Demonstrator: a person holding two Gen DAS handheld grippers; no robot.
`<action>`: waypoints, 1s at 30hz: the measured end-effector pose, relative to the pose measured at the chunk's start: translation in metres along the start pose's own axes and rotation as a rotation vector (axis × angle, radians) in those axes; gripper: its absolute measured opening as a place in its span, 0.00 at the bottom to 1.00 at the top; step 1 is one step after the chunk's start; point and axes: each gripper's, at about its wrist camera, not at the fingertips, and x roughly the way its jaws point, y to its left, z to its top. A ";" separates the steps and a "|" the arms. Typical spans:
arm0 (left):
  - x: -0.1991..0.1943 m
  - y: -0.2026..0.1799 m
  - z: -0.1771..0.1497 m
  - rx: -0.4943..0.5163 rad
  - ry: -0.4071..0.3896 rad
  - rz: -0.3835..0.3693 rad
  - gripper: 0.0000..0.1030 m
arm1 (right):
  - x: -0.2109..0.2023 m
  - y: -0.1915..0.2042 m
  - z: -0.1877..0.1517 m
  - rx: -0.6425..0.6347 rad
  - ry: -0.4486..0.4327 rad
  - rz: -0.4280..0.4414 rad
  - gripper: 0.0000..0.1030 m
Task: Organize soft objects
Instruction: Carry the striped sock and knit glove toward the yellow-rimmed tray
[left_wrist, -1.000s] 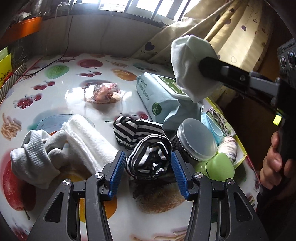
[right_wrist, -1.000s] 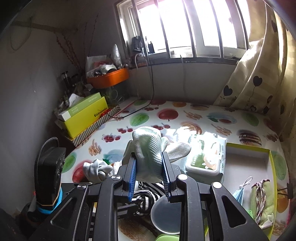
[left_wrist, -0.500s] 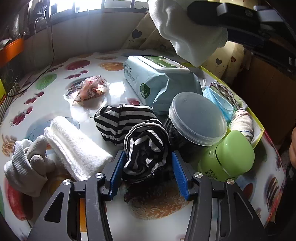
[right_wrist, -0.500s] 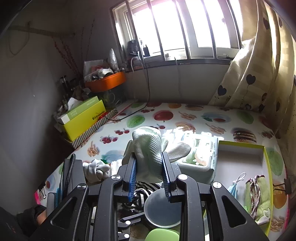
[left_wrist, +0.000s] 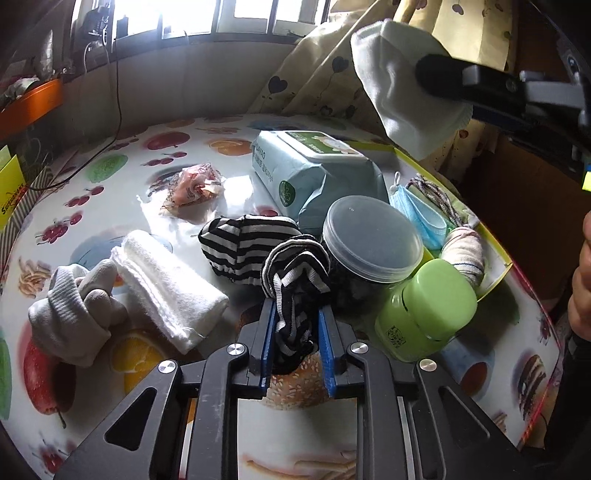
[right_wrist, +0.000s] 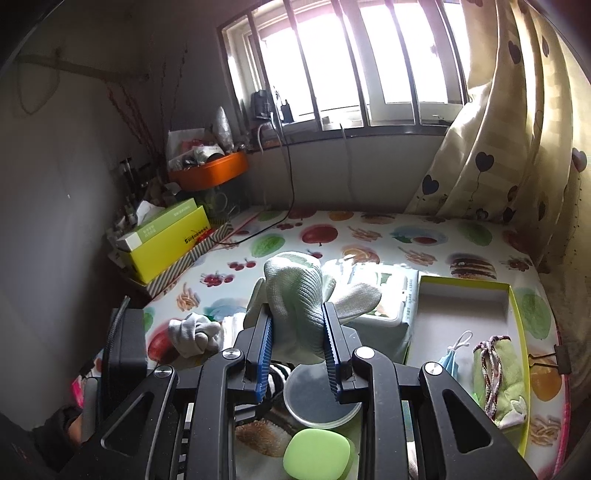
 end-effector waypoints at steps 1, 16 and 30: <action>-0.005 0.000 0.000 -0.005 -0.013 0.002 0.21 | -0.003 0.000 -0.001 0.002 -0.003 -0.001 0.23; -0.055 -0.008 0.005 -0.098 -0.138 -0.011 0.21 | -0.050 -0.012 -0.020 0.028 -0.046 -0.042 0.23; -0.072 -0.030 0.017 -0.080 -0.184 -0.036 0.21 | -0.068 -0.025 -0.033 0.049 -0.059 -0.067 0.23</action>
